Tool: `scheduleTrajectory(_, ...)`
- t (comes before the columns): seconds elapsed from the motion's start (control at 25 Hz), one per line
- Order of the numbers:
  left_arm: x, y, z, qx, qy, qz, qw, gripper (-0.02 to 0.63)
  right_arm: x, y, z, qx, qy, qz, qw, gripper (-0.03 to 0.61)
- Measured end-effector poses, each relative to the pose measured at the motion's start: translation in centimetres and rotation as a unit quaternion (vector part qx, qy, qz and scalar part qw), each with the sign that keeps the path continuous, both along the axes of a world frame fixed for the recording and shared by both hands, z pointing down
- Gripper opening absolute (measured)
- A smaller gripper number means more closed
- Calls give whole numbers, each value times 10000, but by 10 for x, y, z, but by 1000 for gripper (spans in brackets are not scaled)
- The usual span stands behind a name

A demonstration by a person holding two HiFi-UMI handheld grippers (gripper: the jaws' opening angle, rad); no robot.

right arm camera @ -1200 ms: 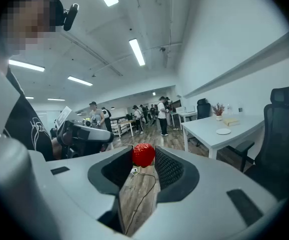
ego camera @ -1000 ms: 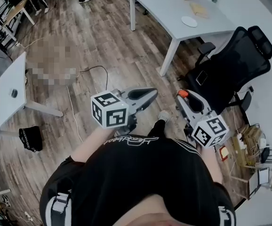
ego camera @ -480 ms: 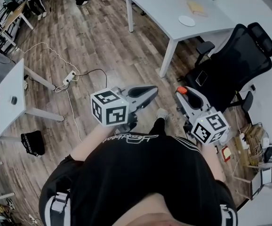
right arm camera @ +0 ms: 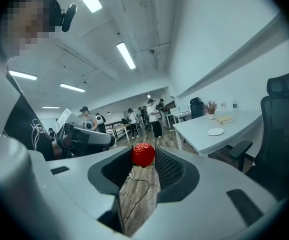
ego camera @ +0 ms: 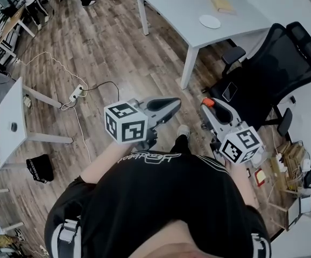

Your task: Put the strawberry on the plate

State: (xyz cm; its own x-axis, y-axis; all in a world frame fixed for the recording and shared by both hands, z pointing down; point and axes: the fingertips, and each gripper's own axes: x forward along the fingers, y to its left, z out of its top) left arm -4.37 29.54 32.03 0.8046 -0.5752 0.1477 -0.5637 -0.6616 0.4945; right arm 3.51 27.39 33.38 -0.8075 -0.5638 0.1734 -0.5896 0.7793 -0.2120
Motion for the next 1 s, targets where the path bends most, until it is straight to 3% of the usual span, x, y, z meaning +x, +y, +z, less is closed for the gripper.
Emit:
scheduleTrajectory(0.2,16,-60,9,-232,-65,50,9997,6,15,-61,6,-156,-66,31,9999,133)
scheduleTrajectory(0.68,72,-231,1,-315,-112,154,9993,6,73,-224,-7,-171,-111,173,9996,133)
scheduleTrajectory(1.0,90,-293,-4,-255,-166,71,9995,6,93,-289,-12,-74,-112,125,9998,133)
